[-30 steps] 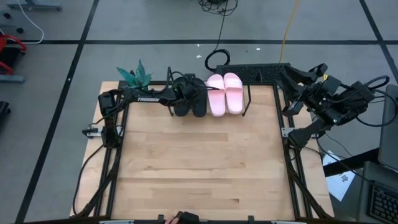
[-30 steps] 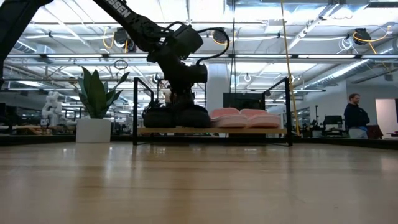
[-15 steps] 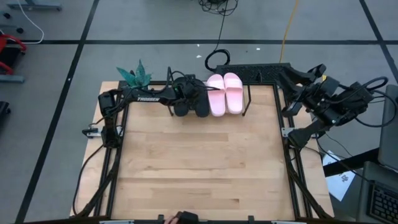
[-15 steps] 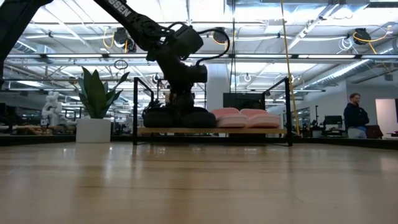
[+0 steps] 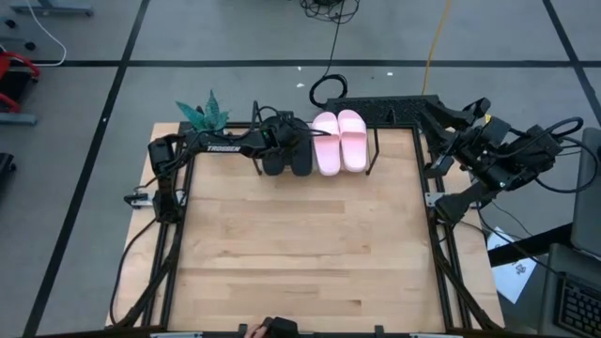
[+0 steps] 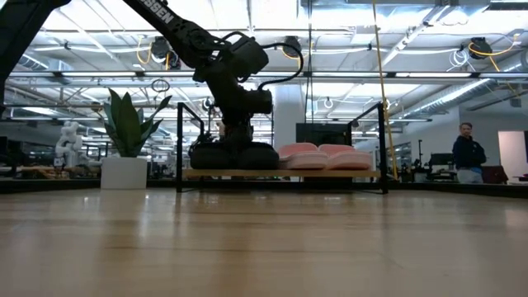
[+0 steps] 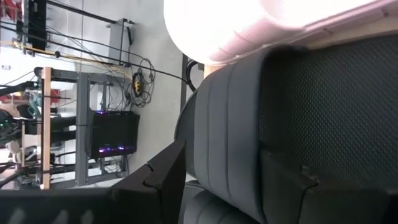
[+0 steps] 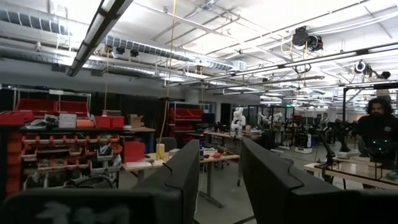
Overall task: Pick and place slides into the shelf
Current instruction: Put the black slipper on the shelf
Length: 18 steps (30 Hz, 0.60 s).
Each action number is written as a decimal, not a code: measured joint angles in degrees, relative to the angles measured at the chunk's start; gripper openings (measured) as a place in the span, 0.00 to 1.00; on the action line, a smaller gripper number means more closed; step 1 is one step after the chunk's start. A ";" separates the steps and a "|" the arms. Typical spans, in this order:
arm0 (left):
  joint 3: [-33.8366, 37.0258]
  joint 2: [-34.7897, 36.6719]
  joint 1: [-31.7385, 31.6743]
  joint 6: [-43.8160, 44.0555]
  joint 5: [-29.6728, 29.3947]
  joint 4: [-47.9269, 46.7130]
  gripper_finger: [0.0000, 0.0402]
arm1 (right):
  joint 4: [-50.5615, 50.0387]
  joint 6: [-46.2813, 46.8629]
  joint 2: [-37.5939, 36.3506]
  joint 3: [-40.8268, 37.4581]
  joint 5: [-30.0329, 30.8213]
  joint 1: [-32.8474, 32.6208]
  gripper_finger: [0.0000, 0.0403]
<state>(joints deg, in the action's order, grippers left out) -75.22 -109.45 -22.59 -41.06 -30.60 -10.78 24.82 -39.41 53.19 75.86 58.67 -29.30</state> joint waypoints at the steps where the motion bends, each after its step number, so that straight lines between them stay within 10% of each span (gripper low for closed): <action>1: 0.00 0.00 0.00 -0.25 -0.22 -0.13 0.44 | 0.00 0.07 0.03 -0.01 0.01 0.00 0.27; 18: 0.00 0.00 0.22 1.56 -0.60 -0.60 0.46 | -0.02 1.46 0.95 -0.01 -0.20 0.00 0.27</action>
<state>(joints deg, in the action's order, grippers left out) -75.22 -109.45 -22.37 -39.49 -31.20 -11.38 24.80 -37.95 54.14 75.85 58.48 -29.30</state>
